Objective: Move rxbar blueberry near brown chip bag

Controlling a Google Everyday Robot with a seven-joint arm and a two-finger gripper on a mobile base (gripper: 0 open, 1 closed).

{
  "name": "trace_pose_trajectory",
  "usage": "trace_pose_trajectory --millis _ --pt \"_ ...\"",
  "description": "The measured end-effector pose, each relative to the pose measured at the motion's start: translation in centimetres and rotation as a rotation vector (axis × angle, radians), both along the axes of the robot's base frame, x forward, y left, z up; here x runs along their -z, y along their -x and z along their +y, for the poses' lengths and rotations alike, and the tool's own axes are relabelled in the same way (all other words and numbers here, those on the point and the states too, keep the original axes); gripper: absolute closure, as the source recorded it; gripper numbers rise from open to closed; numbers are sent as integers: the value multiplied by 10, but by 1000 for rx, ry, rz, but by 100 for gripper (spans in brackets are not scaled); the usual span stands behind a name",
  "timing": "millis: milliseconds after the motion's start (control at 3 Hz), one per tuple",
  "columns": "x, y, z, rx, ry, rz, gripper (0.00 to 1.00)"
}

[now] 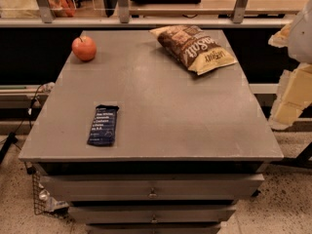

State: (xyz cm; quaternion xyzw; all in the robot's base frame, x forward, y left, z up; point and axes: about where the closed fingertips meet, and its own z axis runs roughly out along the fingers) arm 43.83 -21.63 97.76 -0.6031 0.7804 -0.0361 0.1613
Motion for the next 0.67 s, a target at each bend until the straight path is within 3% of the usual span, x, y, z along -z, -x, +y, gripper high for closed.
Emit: trace_pose_trajectory --millis 333,667 --pt "0 0 0 0 0 0 0" --pt "4 -9 -3 15 -82 -26 0"
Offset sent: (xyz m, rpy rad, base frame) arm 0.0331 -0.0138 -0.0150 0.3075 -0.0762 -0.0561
